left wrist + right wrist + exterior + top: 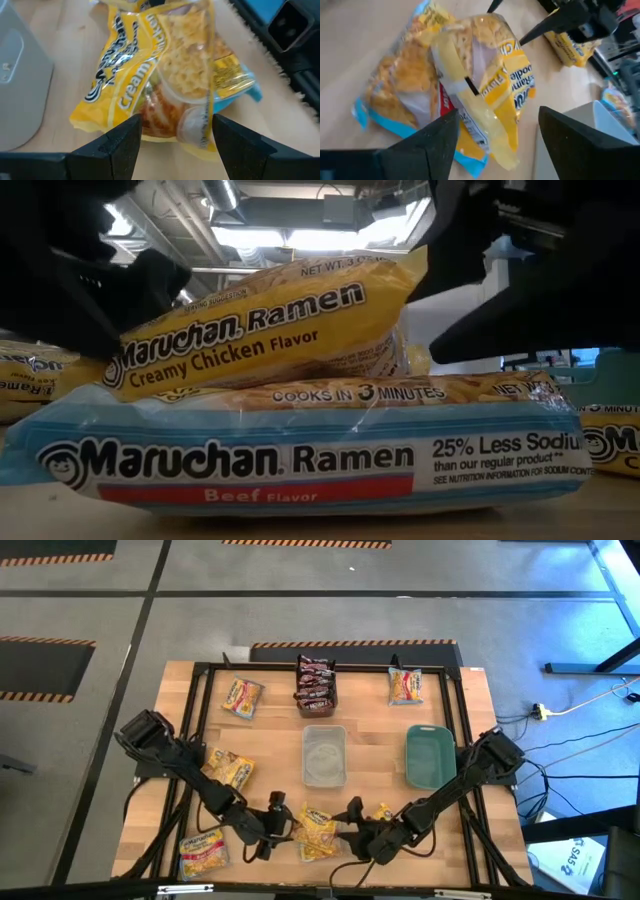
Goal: Sort Maruchan noodles
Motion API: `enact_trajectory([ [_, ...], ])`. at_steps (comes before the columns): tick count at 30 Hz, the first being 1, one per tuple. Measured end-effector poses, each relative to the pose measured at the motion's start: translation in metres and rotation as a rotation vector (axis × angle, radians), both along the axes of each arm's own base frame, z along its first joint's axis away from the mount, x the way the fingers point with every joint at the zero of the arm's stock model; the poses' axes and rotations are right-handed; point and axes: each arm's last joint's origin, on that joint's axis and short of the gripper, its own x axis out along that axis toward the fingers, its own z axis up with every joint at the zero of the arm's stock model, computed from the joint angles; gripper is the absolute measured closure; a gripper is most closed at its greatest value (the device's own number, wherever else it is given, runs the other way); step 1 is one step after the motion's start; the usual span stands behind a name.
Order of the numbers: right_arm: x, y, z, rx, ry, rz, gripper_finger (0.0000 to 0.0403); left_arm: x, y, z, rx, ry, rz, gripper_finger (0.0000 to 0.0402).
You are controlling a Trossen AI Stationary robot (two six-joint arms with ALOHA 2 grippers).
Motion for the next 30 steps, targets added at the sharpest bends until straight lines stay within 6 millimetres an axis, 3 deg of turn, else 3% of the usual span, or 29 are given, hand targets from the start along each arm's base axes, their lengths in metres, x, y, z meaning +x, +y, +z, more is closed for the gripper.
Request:
enact_trajectory([
  [7,0.001,-0.001,0.000,-0.054,0.006,0.036,0.0154,0.006,0.005,0.001,-0.020,-0.021,0.028,0.0166],
  [21,0.014,-0.020,-0.002,0.030,0.066,0.046,0.0155,0.009,0.008,0.002,-0.041,-0.025,0.051,0.0166],
  [30,0.014,-0.017,-0.009,0.053,0.104,0.093,0.0155,0.012,0.013,0.002,-0.042,-0.025,0.070,0.0166],
])
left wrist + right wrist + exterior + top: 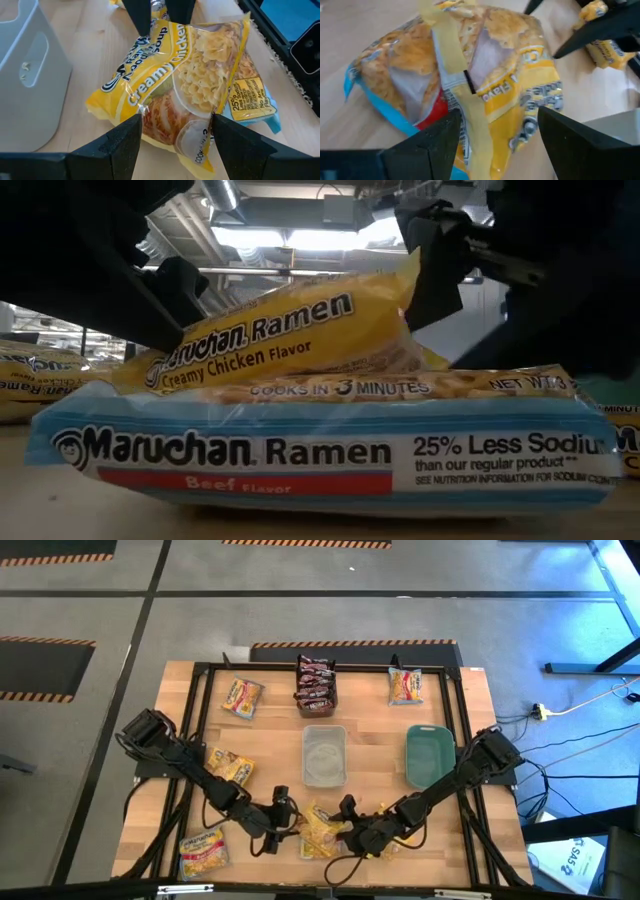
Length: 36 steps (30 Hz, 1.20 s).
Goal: Sort Maruchan noodles
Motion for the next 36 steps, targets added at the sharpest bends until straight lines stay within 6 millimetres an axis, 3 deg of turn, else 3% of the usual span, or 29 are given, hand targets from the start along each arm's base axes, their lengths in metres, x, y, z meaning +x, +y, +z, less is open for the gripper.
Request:
enact_trajectory([
  [9,0.006,-0.001,-0.008,0.028,-0.023,-0.034,0.0172,0.001,0.000,0.001,-0.004,-0.005,0.002,0.0166],
  [21,0.003,0.003,-0.008,-0.008,-0.058,-0.074,0.0343,0.000,0.000,0.003,-0.024,-0.012,0.012,0.0166],
  [28,0.003,0.003,-0.009,0.019,-0.057,-0.094,0.0395,-0.008,-0.005,0.027,-0.077,-0.076,-0.006,0.0166],
  [36,0.011,0.008,0.007,0.077,-0.106,-0.134,0.0402,-0.016,-0.004,0.050,-0.112,-0.131,-0.014,0.0166],
])
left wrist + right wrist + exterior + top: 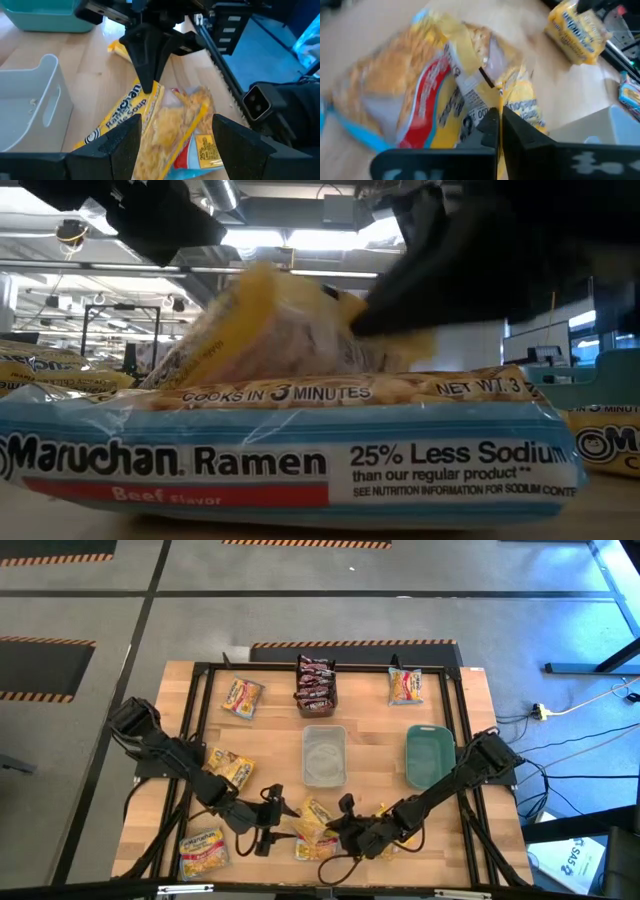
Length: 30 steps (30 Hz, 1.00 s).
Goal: Sort Maruchan noodles
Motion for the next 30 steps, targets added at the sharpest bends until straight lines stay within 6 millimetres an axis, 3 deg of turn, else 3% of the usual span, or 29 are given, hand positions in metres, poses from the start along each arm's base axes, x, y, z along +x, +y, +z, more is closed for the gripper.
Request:
enact_trajectory([
  [9,-0.007,-0.001,0.043,0.171,-0.075,-0.027,0.0403,-0.001,-0.001,0.001,-0.002,0.000,-0.005,0.0166],
  [14,-0.011,0.000,0.038,0.272,0.046,0.042,0.0403,-0.003,0.000,-0.003,-0.034,0.046,0.023,0.0166],
  [19,-0.014,0.000,0.032,0.421,0.142,-0.011,0.0396,-0.004,0.010,-0.012,-0.060,0.144,0.119,0.0166],
  [23,-0.017,-0.002,0.028,0.465,0.196,-0.092,0.0347,-0.007,0.019,-0.021,-0.068,0.249,0.220,0.0166],
  [30,-0.027,-0.013,0.017,0.394,0.251,-0.299,0.0199,-0.016,0.022,-0.030,-0.079,0.356,0.279,0.0166],
])
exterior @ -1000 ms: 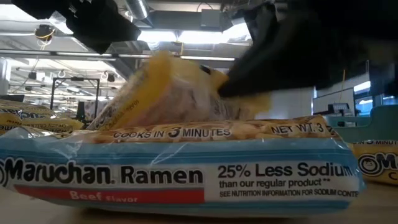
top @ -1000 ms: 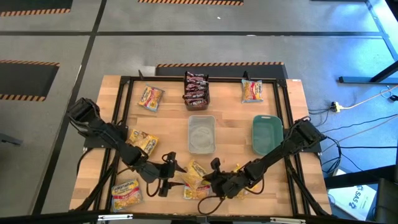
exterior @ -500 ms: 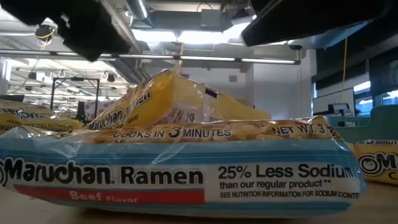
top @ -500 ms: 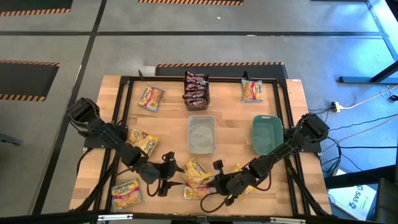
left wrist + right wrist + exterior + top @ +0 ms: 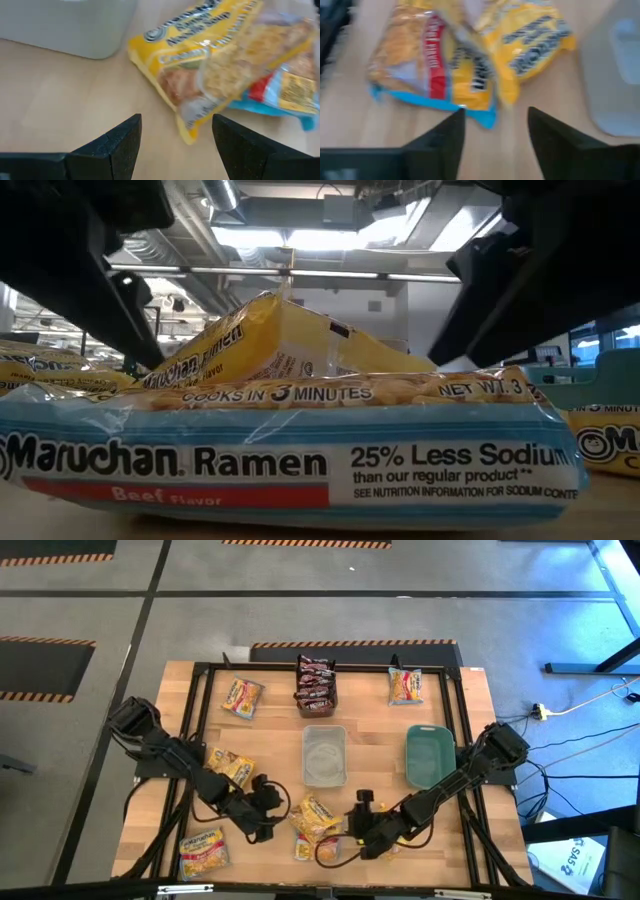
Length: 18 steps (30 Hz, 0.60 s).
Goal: Sort Maruchan noodles
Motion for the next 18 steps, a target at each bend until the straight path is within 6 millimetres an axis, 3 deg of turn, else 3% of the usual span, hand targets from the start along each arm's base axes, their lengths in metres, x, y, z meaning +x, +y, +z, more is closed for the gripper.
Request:
enact_trajectory([
  [3,-0.001,-0.005,-0.004,-0.041,-0.010,-0.038,0.0152,-0.002,-0.003,0.000,-0.005,-0.005,-0.014,0.0166],
  [7,0.000,-0.012,-0.009,-0.043,-0.016,-0.071,0.0122,-0.002,-0.005,-0.005,0.007,0.013,-0.018,0.0166],
  [12,0.009,-0.016,-0.023,-0.009,-0.031,-0.047,0.0125,0.000,-0.006,-0.020,0.056,0.061,-0.031,0.0166],
  [18,0.017,-0.014,-0.030,-0.051,-0.089,-0.010,0.0159,0.002,-0.008,-0.027,0.087,0.067,-0.053,0.0166],
])
